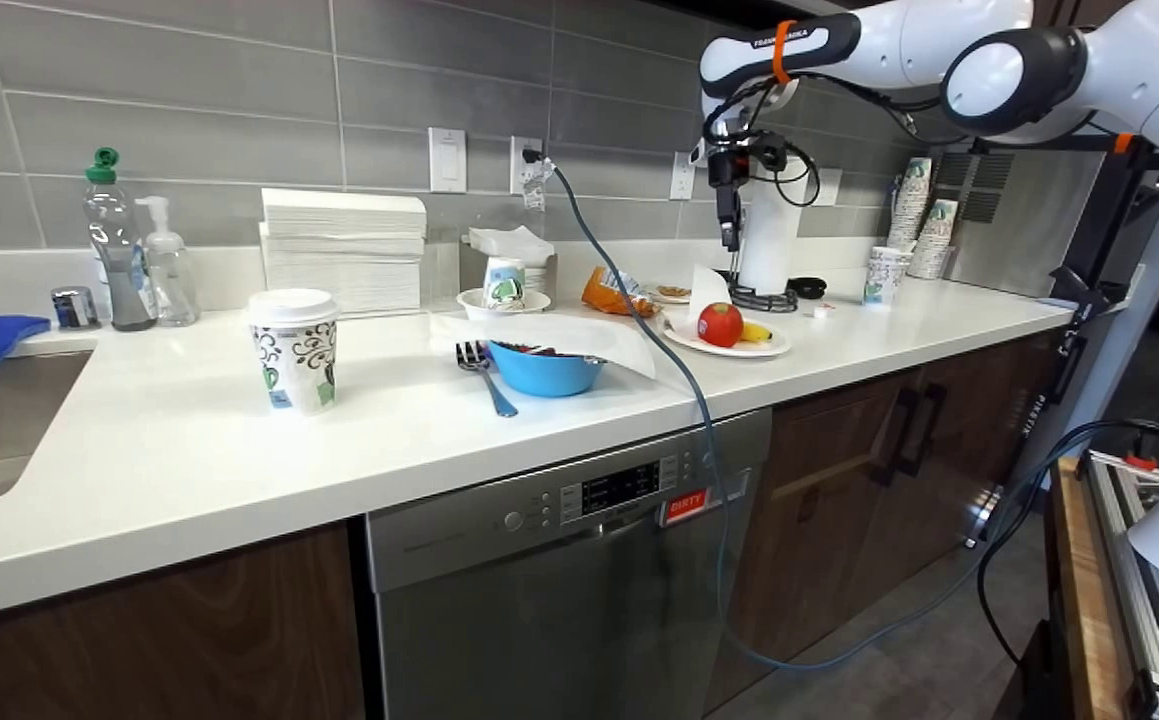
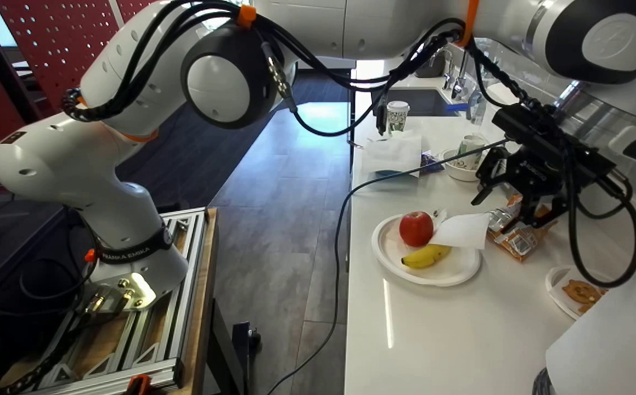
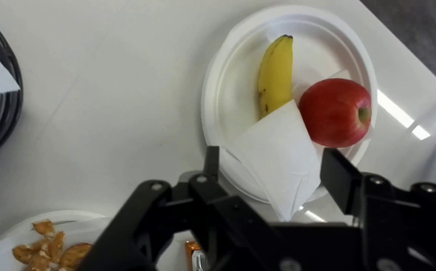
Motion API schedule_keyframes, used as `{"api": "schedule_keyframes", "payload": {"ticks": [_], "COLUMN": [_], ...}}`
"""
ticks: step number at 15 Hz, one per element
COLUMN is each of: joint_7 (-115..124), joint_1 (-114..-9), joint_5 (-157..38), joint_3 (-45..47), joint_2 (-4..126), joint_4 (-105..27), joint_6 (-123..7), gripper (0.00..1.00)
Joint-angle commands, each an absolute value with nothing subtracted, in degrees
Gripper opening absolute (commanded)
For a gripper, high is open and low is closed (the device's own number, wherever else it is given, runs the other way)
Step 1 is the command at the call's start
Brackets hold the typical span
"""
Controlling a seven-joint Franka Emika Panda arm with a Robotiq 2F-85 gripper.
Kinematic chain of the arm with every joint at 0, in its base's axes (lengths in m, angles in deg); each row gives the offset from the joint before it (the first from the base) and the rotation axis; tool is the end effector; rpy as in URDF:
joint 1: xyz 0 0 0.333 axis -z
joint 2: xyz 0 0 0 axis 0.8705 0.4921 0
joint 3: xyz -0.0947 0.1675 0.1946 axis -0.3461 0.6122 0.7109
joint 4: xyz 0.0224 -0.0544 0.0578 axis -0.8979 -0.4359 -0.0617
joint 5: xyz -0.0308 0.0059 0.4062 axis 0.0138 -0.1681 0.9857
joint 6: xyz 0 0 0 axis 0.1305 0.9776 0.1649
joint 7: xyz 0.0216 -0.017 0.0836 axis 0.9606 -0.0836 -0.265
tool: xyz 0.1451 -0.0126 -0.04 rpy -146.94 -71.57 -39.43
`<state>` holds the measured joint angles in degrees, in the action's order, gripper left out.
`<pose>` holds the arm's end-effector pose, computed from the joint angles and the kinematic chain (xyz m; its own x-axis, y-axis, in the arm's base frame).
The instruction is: Place the white paper towel on top of the fruits on the plate.
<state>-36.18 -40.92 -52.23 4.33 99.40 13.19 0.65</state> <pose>0.6702 -0.2315 0.2988 0.9269 0.2951 -0.2319 0.2384 -0.9402 -0.2434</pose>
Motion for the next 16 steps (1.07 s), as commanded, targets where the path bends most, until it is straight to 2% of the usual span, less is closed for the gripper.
{"api": "schedule_keyframes", "payload": {"ticks": [1,9,10,11,13,16], "joint_7": [-47.6,-70.7,-73.4,-76.0,-81.3,-85.0], "joint_1": [-40.4,-39.1,-39.0,-38.8,-38.3,-38.0], "joint_5": [-53.5,-52.1,-52.0,-51.8,-51.2,-50.4], "joint_3": [5.5,8.1,8.6,9.2,10.4,11.2], "joint_2": [100.7,103.1,103.4,103.6,104.1,104.4], "joint_4": [13.8,13.4,13.4,13.4,13.6,13.6], "joint_6": [-0.4,-5.1,-4.5,-4.1,-3.8,-2.8], "gripper": [0.99,1.0,0.96,0.74,0.7,0.45]}}
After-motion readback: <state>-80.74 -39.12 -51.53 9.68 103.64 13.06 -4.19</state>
